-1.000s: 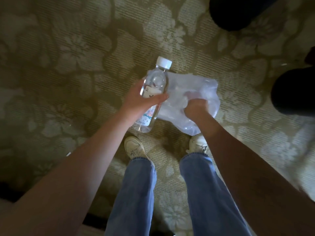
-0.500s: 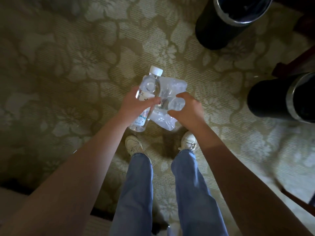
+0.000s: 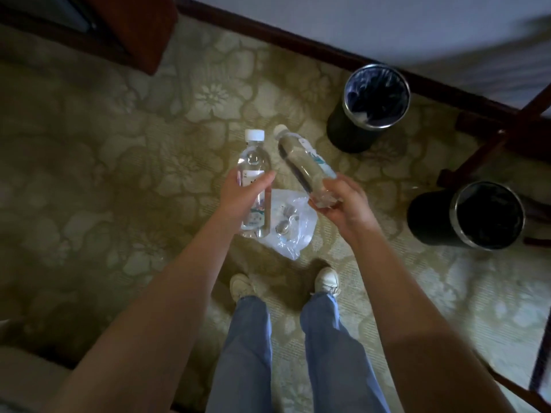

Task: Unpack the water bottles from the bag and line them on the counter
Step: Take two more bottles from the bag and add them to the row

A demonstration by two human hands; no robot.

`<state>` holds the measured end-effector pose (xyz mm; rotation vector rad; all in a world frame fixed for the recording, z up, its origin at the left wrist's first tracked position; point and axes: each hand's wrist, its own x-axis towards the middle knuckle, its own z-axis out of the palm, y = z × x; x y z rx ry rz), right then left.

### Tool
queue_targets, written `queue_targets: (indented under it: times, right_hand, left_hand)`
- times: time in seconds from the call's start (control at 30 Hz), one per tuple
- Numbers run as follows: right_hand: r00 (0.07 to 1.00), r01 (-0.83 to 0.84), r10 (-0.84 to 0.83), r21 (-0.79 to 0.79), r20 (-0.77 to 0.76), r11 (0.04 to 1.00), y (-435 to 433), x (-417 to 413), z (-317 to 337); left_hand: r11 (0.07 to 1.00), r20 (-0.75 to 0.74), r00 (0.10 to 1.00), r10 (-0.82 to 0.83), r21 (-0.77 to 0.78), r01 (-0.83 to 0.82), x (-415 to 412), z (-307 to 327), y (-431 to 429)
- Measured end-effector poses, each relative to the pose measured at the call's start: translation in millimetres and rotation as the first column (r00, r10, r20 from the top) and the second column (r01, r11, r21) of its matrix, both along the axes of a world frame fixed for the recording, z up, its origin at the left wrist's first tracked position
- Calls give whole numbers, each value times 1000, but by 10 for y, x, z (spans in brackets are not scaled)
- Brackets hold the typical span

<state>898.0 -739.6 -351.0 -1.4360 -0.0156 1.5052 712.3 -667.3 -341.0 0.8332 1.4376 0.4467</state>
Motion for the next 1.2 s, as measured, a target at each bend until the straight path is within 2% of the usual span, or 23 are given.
queue_targets:
  times: [0.07,0.13,0.3,0.43,0.53,0.73,0.8,1.03,1.2]
  right_hand:
    - [994,-72,77,55,-76,996,119,-53,279]
    - [975,-198,208,111,-84,974,254,-123,559]
    - [893,-446,448,198,36,873,653,-204,1321]
    - [753,-656,639,259,158,709,941,-267,1950]
    - [655,-756,697,251,292,605,1133,-464,2410]
    - [654,-757,674,299,344,581,1414,-946,2946]
    - [667,-744,641,292,380,601,1495,-1166,3036]
    - [674,-716,560,240,482,656,1914,-2232,3054]
    - [731,-647,510,223,454,729,2217,-3261,3013]
  left_hand:
    - [999,23,999,49,23,-49,32,297,101]
    - [991,50,992,120,57,-122,48,588,205]
    - [962,131,967,219,138,-237,-8,1372,430]
    - [933,159,964,214,259,-250,-132,2039,534]
    - [899,156,960,231,344,-272,-267,2507,558]
    - [849,171,943,285,411,-331,-726,3070,664]
    - [830,174,937,304,435,-350,-935,3175,723]
    - [806,170,927,336,457,-376,-2168,3084,1109]
    - [805,169,917,361,439,-398,-3195,2934,1425]
